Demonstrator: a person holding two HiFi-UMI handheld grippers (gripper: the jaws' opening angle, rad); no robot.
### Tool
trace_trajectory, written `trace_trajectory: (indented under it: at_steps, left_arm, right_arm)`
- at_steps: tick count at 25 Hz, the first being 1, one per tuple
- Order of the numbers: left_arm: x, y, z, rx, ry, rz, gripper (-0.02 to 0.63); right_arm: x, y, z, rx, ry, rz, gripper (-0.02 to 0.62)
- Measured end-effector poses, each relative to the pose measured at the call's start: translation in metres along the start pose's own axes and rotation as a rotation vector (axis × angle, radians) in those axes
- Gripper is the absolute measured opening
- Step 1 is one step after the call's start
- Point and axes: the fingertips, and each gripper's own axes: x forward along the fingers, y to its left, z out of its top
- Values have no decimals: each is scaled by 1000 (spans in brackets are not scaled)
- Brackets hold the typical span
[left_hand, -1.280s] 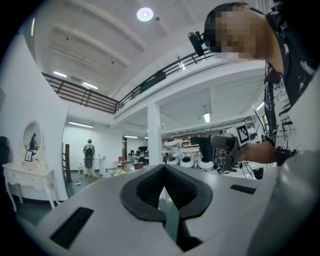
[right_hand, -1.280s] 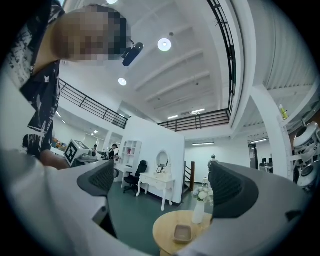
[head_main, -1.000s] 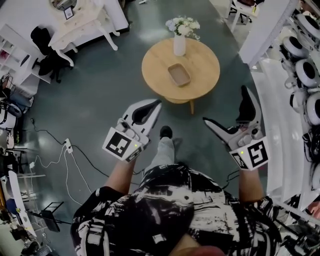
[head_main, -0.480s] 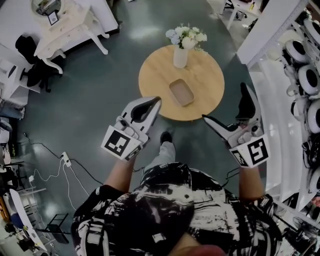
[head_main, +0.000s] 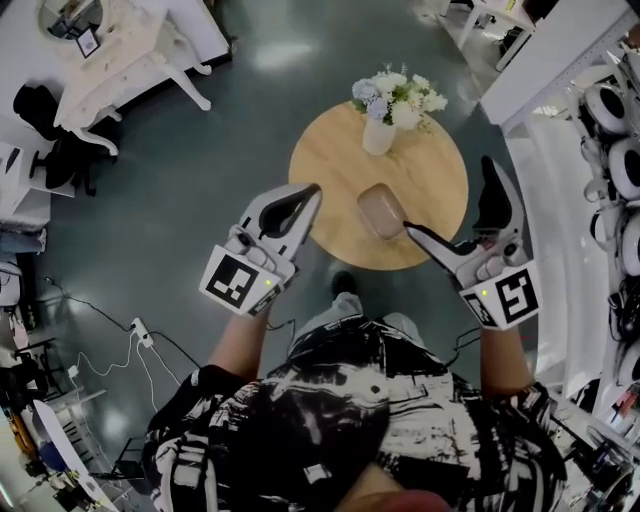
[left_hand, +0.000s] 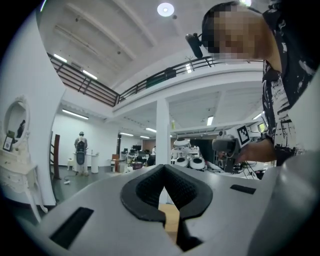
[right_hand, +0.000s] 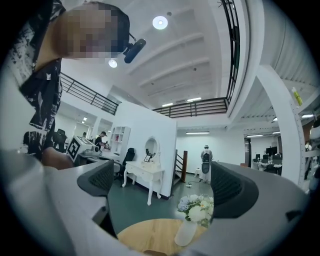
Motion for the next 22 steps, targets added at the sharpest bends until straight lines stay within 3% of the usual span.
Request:
trace_trajectory:
  at_steps: [7, 15, 22]
  left_arm:
    - [35, 21, -8, -10, 1, -16, 0]
    - [54, 21, -19, -20, 44, 38, 0]
    - [73, 6, -36, -45, 81, 52, 0]
  right_arm:
    - [16, -31, -30, 11, 47, -6, 575]
    - [21, -52, -73, 46, 99, 55, 575]
    - [20, -59, -168, 133, 246, 100, 575]
